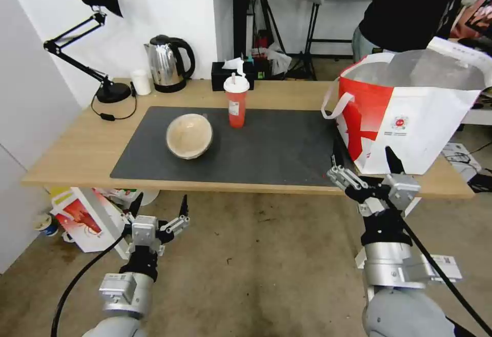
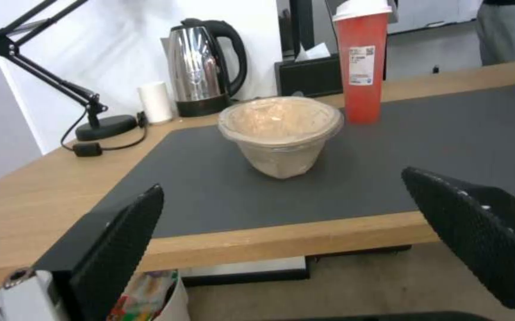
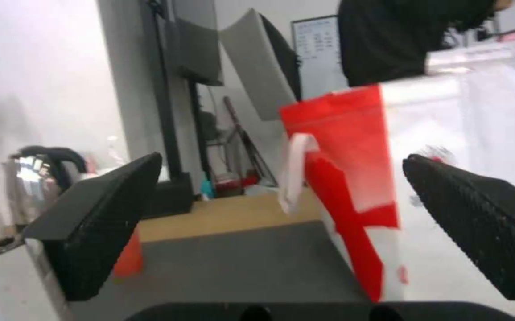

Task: Pick up the trash from the table and place it into the takeout bag.

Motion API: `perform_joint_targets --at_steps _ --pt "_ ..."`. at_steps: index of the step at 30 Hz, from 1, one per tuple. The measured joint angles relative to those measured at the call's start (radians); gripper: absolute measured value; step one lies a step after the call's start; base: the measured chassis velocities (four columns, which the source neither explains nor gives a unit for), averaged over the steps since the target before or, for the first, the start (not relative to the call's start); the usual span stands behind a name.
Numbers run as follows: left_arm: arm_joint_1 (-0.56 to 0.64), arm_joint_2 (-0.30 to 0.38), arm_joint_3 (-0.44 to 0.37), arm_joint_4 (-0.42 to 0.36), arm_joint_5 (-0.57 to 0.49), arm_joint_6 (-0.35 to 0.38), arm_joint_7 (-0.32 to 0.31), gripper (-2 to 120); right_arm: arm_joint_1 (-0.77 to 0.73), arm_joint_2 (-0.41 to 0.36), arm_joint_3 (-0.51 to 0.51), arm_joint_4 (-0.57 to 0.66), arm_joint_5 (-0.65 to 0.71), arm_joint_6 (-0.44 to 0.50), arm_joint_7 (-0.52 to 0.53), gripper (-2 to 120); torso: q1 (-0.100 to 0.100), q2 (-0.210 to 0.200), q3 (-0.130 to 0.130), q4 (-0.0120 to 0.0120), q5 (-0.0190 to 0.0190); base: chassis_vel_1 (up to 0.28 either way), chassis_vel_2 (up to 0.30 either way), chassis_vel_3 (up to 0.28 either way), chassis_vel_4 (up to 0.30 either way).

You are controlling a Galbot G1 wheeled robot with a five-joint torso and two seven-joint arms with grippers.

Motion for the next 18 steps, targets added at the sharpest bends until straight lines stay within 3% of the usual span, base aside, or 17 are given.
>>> perform_joint_targets --at_steps 4,18 --pt "0.000 0.000 0.000 0.000 0.000 0.000 0.000 100 -0.090 0.035 -0.013 -0.002 -0.064 -0.005 0.020 100 0.000 0.000 0.000 -0.0002 -0.0001 0.000 0.000 0.000 0.000" --pt "0.000 0.000 0.000 0.000 0.000 0.000 0.000 100 -0.194 0.022 -0.019 0.003 -0.152 -0.008 0.046 100 0.000 0.000 0.000 0.0000 0.0000 0.000 0.000 0.000 0.000"
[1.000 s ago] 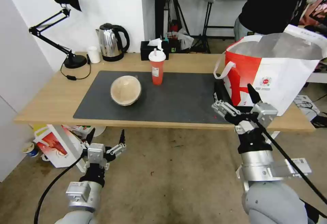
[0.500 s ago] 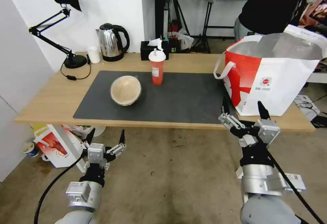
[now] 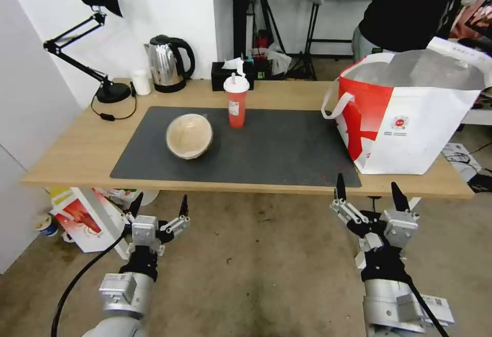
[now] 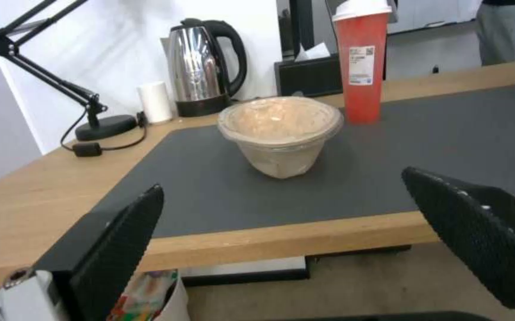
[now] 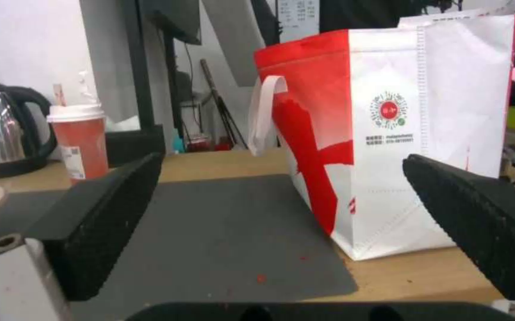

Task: Pick up the trash from the table and place it into the takeout bag.

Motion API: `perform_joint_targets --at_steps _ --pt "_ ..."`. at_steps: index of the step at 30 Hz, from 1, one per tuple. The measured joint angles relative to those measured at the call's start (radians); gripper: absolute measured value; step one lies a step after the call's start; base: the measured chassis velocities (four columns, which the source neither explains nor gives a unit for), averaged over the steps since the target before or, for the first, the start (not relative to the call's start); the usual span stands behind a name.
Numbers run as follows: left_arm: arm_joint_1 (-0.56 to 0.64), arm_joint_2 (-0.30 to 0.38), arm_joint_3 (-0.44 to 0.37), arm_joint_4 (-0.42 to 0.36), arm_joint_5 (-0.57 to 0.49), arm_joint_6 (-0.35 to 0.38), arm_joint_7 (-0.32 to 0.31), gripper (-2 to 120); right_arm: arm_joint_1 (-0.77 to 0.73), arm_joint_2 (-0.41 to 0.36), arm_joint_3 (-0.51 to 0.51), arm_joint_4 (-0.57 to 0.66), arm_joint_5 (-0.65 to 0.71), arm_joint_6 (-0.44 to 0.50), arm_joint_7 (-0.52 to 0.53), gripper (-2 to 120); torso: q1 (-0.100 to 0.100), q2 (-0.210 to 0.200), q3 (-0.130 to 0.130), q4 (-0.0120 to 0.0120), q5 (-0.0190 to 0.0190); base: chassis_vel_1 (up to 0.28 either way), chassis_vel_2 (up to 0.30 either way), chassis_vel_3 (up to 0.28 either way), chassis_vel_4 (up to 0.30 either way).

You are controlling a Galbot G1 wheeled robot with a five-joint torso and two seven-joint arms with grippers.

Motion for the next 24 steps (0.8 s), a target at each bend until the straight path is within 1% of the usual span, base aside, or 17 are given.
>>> perform_joint_targets --at_steps 3,17,24 --pt "0.000 0.000 0.000 0.000 0.000 0.000 0.000 100 -0.036 0.001 -0.018 0.001 -0.033 0.004 0.001 100 0.000 0.000 0.000 -0.0001 -0.0001 0.000 0.000 0.000 0.000" --pt "0.000 0.000 0.000 0.000 0.000 0.000 0.000 100 -0.050 0.004 -0.055 -0.026 -0.053 0.011 -0.001 100 0.000 0.000 0.000 -0.0001 -0.0001 0.000 0.000 0.000 0.000" --pt "0.000 0.000 0.000 0.000 0.000 0.000 0.000 100 -0.055 -0.002 -0.058 -0.048 -0.079 0.015 -0.022 100 0.000 0.000 0.000 -0.0001 0.0000 0.000 0.000 0.000 0.000"
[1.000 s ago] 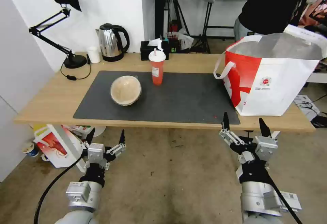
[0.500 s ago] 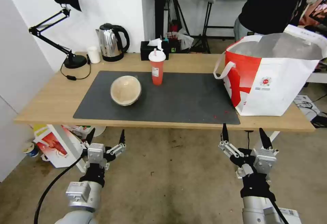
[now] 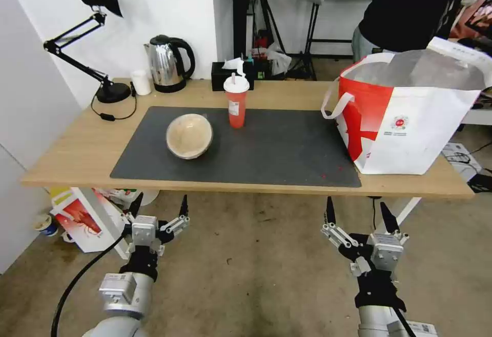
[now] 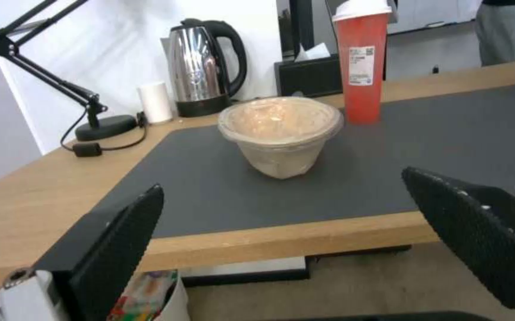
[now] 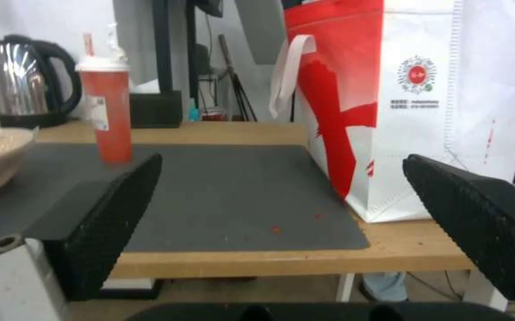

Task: Pick up the trash from the table and place it into the takeout bag.

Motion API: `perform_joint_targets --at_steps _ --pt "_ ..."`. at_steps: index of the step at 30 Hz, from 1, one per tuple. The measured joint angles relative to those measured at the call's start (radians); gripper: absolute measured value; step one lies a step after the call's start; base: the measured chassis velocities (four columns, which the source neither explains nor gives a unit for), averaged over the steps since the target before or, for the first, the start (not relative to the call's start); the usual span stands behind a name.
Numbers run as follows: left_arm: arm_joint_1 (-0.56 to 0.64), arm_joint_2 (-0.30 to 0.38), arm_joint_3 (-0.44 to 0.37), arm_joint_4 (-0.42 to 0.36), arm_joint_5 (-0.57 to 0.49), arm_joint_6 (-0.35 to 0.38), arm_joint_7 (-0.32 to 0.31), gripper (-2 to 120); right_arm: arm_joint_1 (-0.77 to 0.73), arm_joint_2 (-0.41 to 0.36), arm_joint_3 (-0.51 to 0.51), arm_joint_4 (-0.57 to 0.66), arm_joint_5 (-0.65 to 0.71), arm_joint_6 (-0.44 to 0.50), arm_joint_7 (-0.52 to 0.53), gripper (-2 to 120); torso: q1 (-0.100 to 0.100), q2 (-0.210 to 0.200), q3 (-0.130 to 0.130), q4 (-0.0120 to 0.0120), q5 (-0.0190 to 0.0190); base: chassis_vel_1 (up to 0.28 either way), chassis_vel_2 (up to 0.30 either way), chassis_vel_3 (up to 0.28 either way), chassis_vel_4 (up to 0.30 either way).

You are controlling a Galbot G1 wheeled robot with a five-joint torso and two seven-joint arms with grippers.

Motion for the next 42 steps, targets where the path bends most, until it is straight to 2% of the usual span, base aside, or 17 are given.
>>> perform_joint_targets --at_steps 42 --pt "0.000 0.000 0.000 0.000 0.000 0.000 0.000 100 0.009 -0.005 -0.009 -0.041 -0.021 0.001 -0.036 100 0.000 0.000 0.000 -0.0001 0.0001 0.000 0.000 0.000 0.000"
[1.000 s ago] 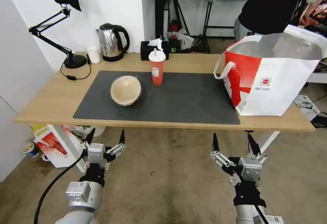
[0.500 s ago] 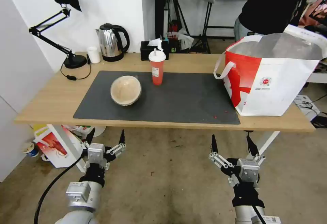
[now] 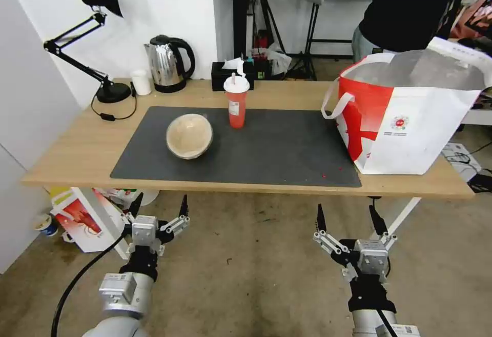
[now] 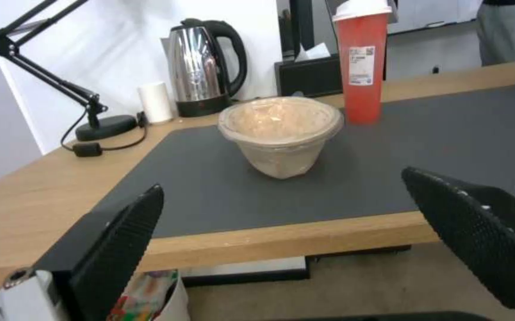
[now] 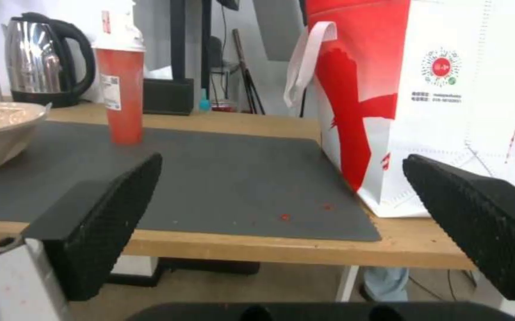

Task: Pick up the trash from the table and place it into the takeout bag.

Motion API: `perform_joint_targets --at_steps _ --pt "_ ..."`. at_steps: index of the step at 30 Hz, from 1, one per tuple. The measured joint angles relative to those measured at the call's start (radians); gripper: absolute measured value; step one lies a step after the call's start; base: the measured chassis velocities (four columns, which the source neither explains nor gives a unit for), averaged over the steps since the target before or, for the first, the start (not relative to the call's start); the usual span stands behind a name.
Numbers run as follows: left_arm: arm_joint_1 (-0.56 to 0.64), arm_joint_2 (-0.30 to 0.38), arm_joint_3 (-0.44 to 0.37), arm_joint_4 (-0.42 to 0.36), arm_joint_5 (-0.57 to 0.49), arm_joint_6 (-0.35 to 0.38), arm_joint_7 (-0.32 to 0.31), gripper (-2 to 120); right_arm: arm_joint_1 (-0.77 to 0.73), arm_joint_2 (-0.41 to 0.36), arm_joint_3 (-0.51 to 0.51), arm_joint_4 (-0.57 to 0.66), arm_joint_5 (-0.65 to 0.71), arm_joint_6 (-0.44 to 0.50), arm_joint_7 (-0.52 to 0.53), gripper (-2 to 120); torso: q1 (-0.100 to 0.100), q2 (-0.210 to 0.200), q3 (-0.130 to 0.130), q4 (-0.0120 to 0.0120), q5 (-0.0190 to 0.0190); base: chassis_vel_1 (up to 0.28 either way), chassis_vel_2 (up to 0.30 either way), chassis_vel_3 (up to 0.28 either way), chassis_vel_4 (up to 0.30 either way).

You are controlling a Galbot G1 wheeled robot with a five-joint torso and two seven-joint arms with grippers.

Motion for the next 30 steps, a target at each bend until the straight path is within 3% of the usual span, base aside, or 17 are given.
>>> perform_joint_targets --at_steps 10,14,18,19,22,30 --pt "0.000 0.000 0.000 0.000 0.000 0.000 0.000 100 0.060 -0.092 0.040 0.121 0.108 0.011 -0.149 100 0.000 0.000 0.000 0.0002 -0.0002 0.000 0.000 0.000 0.000" --pt "0.000 0.000 0.000 0.000 0.000 0.000 0.000 100 0.131 -0.158 0.075 0.121 0.252 0.020 -0.262 100 0.000 0.000 0.000 0.0000 -0.0002 0.000 0.000 0.000 0.000" --pt "0.000 0.000 0.000 0.000 0.000 0.000 0.000 100 0.328 -0.224 0.086 0.121 0.487 0.044 -0.435 100 0.000 0.000 0.000 0.0001 0.0000 0.000 0.000 0.000 0.000" --pt "0.000 0.000 0.000 0.000 0.000 0.000 0.000 100 0.328 -0.224 0.086 0.121 0.487 0.044 -0.435 100 0.000 0.000 0.000 0.0001 0.0000 0.000 0.000 0.000 0.000" --pt "0.000 0.000 0.000 0.000 0.000 0.000 0.000 100 0.534 -0.267 0.023 0.122 0.654 0.048 -0.526 100 0.000 0.000 0.000 0.0001 -0.0001 0.000 0.000 0.000 0.000" --pt "0.000 0.000 0.000 0.000 0.000 0.000 0.000 100 0.882 -0.300 -0.110 0.026 0.870 -0.040 -0.534 100 0.000 0.000 0.000 0.0000 -0.0003 0.000 0.000 0.000 0.000"
